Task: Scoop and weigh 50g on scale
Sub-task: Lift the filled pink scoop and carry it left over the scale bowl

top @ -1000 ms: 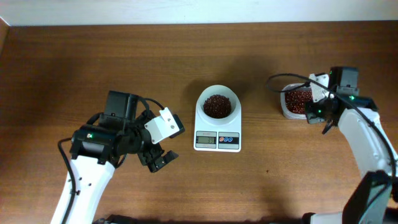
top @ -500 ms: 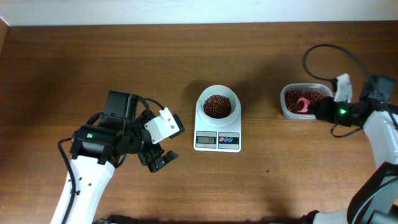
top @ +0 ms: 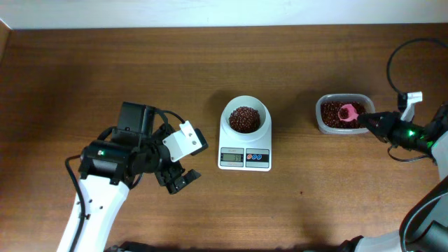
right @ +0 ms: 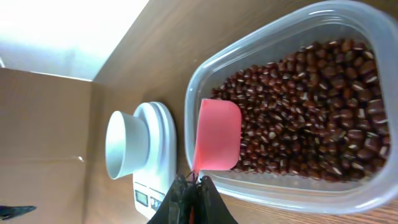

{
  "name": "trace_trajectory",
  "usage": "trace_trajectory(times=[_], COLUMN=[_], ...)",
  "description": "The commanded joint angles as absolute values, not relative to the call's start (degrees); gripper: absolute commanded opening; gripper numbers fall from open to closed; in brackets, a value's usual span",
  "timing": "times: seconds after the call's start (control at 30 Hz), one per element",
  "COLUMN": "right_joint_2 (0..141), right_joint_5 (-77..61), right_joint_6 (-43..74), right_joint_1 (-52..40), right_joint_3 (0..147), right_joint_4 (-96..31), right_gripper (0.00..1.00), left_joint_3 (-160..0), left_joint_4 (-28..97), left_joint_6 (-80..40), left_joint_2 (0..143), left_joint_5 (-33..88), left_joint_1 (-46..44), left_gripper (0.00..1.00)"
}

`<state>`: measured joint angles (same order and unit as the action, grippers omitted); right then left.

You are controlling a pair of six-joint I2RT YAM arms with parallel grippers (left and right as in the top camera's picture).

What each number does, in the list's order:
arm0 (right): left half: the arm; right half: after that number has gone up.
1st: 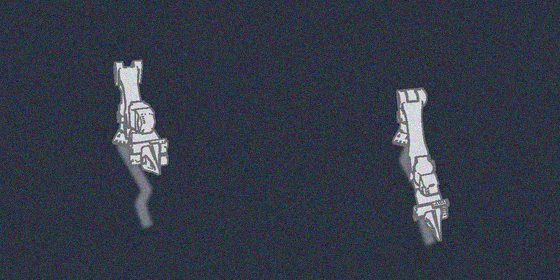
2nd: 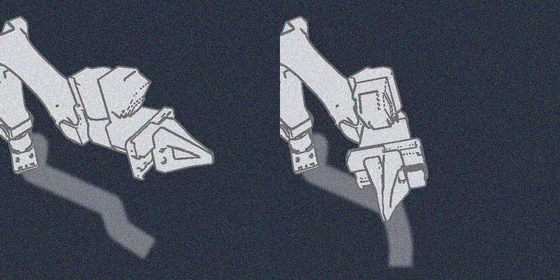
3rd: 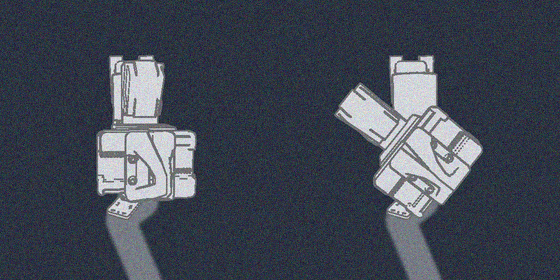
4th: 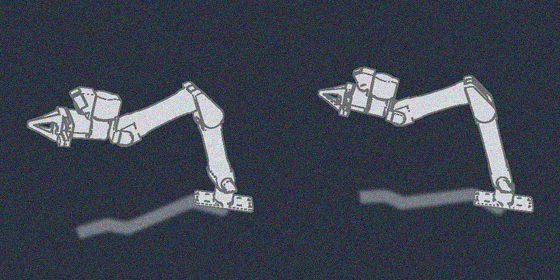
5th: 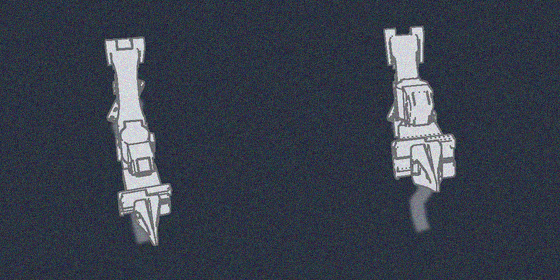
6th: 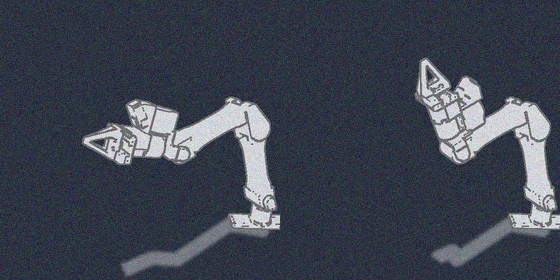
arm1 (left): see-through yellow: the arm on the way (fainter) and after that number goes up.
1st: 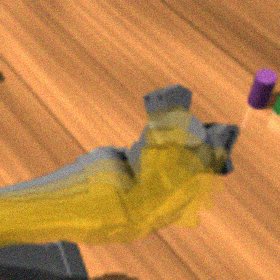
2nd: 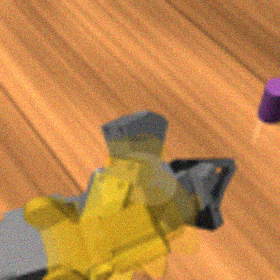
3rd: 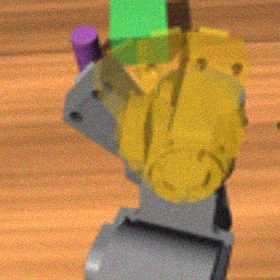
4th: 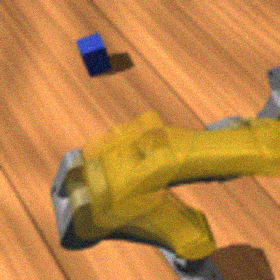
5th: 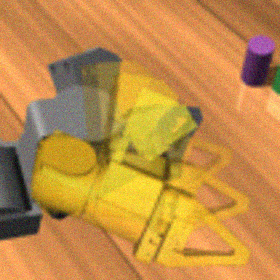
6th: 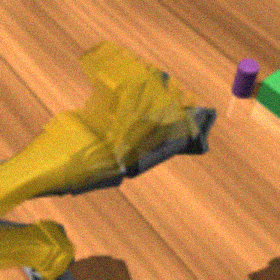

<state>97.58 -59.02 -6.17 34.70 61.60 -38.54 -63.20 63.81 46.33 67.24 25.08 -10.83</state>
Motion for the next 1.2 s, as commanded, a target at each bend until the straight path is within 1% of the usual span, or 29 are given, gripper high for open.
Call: trace_trajectory(times=[0.0, 0.13, 0.47, 0.53, 0.6, 0.8, 0.9, 0.97, 1.07, 1.13, 1.17], right_joint_2=[97.89, 97.89, 97.89, 97.89, 97.89, 97.89, 97.89, 97.89, 97.86, 97.86, 97.78], right_joint_5=[-66.02, -71.77, -73.12, -73.1, -73.1, -72.99, -70.24, -64.66, -58.61, -51.99, -51.59], right_joint_6=[-6.55, -6.55, -6.02, -0.4, 2.5, 8.03, 7.99, 7.03, 0.4, -0.6, -3.09], right_joint_1=[34.76, 31.9, 15.07, 11.57, 9.1, 2.79, 0.64, -2.07, -4.82, -6.11, -6.61], right_joint_3=[61.82, 61.82, 61.84, 61.84, 61.84, 61.84, 61.82, 61.82, 61.84, 61.84, 61.84], right_joint_4=[-38.65, -38.61, -37.41, -33.67, -30.63, -23.77, -22.06, -19.44, -17.72, -17.69, -17.69], right_gripper=[0.04, 0.04, 0.04, 0.04, 0.04, 0.04, 0.04, 0.04, 0.04, 0.04, 0.04], left_joint_3=[-62.98, -62.98, -62.98, -62.98, -62.98, -62.98, -62.98, -62.98, -62.98, -62.98, -62.98], left_joint_4=[63.9, 63.9, 63.9, 63.9, 63.9, 63.9, 63.9, 63.9, 63.9, 63.9, 63.9], left_joint_6=[47.24, 47.24, 47.27, 47.24, 47.27, 47.24, 47.27, 47.27, 47.27, 47.27, 47.27], left_joint_2=[67.16, 67.16, 67.16, 67.16, 67.16, 67.16, 67.16, 67.16, 67.16, 67.16, 67.16], left_joint_5=[25.71, 25.71, 25.71, 25.71, 25.71, 25.71, 25.71, 25.71, 25.71, 25.71, 25.71], left_joint_1=[-10.59, -10.59, -10.59, -10.59, -10.59, -10.59, -10.59, -10.59, -10.59, -10.59, -10.59], left_gripper=[0.99, 0.99, 0.99, 0.99, 0.99, 0.99, 0.99, 0.99, 0.99, 0.99, 0.99])
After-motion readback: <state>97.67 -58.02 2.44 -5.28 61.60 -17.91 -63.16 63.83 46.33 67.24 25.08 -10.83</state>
